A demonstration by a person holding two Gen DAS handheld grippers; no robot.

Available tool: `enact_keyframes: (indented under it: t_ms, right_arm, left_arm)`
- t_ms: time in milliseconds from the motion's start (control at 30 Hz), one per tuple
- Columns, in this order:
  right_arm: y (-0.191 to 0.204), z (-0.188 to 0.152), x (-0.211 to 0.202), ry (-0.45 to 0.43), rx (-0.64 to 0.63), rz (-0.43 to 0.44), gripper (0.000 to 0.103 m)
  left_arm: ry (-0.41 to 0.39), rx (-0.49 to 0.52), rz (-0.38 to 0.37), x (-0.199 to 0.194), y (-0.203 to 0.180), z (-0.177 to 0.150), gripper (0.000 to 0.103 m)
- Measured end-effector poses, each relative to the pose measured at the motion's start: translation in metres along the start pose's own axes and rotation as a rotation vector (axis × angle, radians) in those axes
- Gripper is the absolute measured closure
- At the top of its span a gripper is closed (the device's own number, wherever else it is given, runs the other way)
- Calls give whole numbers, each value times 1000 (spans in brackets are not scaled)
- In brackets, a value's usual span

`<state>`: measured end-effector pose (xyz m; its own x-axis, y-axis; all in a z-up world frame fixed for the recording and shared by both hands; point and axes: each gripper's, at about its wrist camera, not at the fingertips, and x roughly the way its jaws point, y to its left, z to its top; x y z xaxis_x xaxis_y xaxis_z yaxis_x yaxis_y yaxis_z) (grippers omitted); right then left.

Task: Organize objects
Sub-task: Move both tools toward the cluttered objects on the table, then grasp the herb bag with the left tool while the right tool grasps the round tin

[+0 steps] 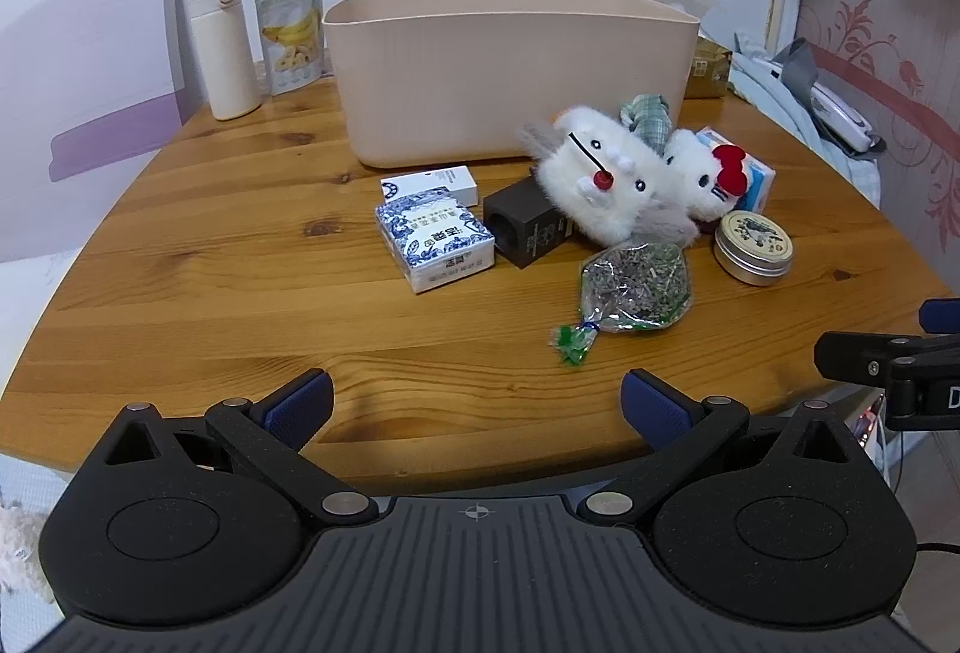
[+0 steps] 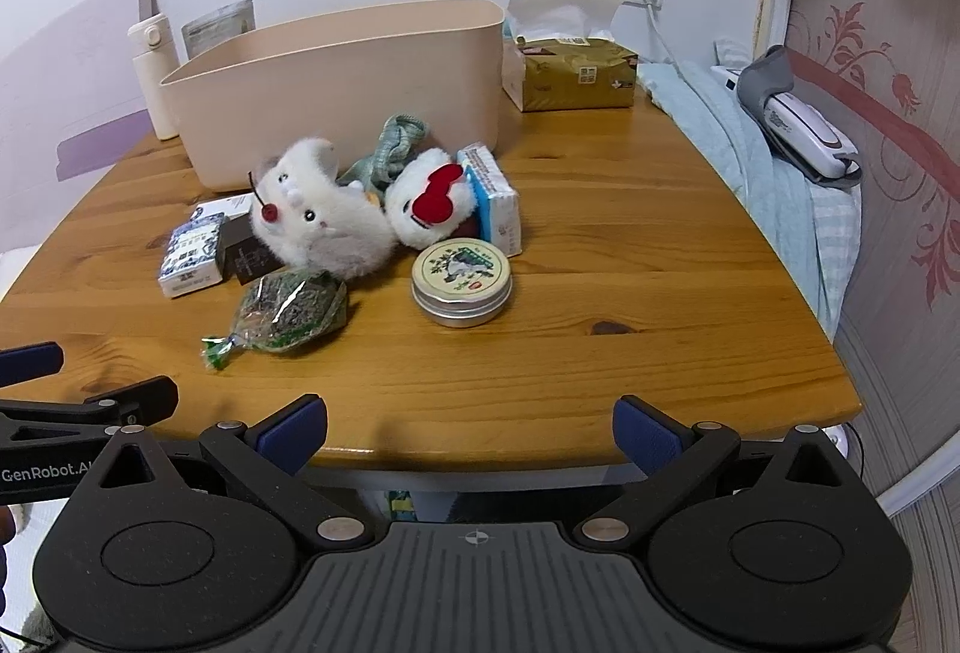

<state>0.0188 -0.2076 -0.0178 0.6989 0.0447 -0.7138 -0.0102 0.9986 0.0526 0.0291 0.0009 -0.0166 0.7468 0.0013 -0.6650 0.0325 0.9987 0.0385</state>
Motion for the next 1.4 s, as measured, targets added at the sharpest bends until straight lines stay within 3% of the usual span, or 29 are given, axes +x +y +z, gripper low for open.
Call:
enact_keyframes:
  t_ms: [633, 1400]
  right_arm:
    - [-3, 8, 20, 21, -22, -27, 0]
    - [-23, 26, 45, 31, -5, -25, 1]
  left_arm:
    - [-11, 16, -67, 22, -3, 20, 0]
    - [48, 67, -181, 53, -18, 32, 0]
